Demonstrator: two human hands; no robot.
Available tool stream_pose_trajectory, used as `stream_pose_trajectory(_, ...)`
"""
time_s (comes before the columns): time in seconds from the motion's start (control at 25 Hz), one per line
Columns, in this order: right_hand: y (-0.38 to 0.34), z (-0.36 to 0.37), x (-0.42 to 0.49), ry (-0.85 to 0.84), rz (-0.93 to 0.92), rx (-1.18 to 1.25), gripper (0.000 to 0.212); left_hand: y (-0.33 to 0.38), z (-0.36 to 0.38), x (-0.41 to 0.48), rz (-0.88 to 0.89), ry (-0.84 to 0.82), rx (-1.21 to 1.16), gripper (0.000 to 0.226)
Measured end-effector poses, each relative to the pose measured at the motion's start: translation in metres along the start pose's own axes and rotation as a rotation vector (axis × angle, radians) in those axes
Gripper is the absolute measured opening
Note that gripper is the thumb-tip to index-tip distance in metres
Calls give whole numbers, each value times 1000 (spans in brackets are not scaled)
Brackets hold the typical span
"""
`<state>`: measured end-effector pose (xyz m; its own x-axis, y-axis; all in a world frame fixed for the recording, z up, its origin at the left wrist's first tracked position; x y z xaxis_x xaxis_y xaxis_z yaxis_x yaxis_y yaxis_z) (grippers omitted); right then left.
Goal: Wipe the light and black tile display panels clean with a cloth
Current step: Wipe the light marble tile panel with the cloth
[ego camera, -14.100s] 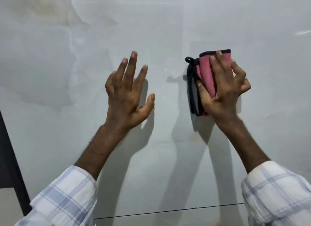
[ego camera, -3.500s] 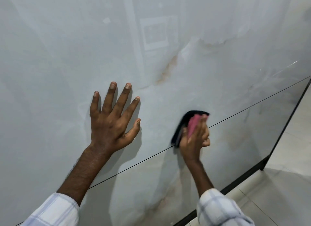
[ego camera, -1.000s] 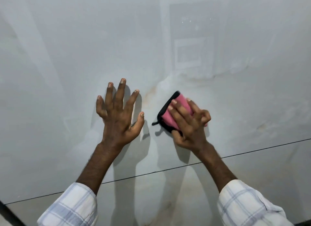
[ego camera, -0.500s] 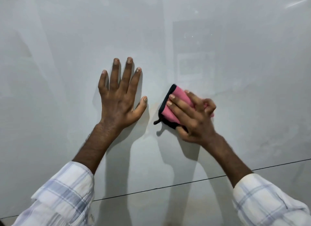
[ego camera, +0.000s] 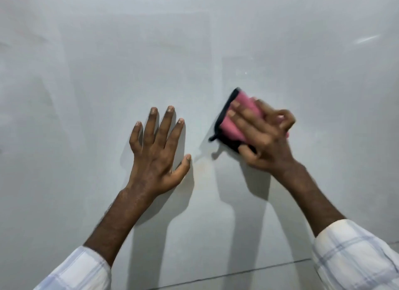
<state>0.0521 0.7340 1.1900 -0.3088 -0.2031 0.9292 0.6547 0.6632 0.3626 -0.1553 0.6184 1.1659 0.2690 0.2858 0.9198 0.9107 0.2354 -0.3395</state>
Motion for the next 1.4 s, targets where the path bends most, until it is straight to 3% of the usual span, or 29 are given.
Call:
stream_pose_trajectory(0.12,77,-11,49,118,557,12,80,-8,-20,34,24,54,-4,64)
stream_pose_trajectory(0.16,74,-11,57,130,632,14,83,-12,-25,51,21,78,1,63)
stream_pose_trajectory(0.24,37,1,60,72,469,32,84,-18,-33,86,20,111,12,63)
stream_pose_trajectory(0.32,-6,6,46,13,60,24,79,-25,-33,118,31,128,52,63)
stream_pose_trajectory(0.4,1,4,54,-15,-177,-46,71,-35,-30,140,38,134,85,65)
stream_pose_trajectory(0.48,52,-1,90,21,-36,-78,73,-42,-23,153,30,142,98,68)
stream_pose_trajectory(0.56,107,-13,125,76,305,-33,77,-42,-17,152,27,146,106,72)
stream_pose_trajectory(0.64,107,-14,132,125,475,-6,80,-39,-14,146,35,155,99,73)
stream_pose_trajectory(0.72,63,-4,118,110,316,-14,80,-37,-13,140,43,153,88,75)
stream_pose_trajectory(0.8,23,3,99,40,-14,-27,76,-37,-13,138,43,157,89,76)
stream_pose_trajectory(0.88,40,-2,117,-14,-163,-75,75,-35,-16,142,52,159,86,75)
stream_pose_trajectory(0.92,65,-6,139,-5,-85,-81,75,-35,-19,148,67,157,87,73)
stream_pose_trajectory(1.04,125,-19,193,99,374,-15,75,-41,-32,188,88,194,117,67)
stream_pose_trajectory(1.08,115,-18,199,124,405,-6,76,-45,-37,204,68,211,110,67)
stream_pose_trajectory(1.12,95,-13,199,134,327,-13,77,-50,-40,218,50,214,102,68)
stream_pose_trajectory(1.2,51,-3,183,118,-66,-90,78,-55,-37,234,60,211,122,70)
stream_pose_trajectory(1.28,57,-2,185,30,-304,-189,78,-54,-29,236,100,200,171,73)
stream_pose_trajectory(1.32,76,-7,201,44,-268,-215,78,-54,-27,235,107,201,186,74)
stream_pose_trajectory(1.4,126,-16,244,88,26,-180,77,-54,-25,233,97,217,176,74)
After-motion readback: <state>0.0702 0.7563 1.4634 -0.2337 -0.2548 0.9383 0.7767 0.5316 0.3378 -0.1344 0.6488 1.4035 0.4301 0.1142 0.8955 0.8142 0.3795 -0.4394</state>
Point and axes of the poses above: each hand's wrist, its own x-axis towards the middle knuckle, its own z-axis out of the palm, y = z × x, the point moved 7 cm from there along x, towards the middle knuckle, and after that the axes turned 1 degree about -x, right-handed, at the moved point
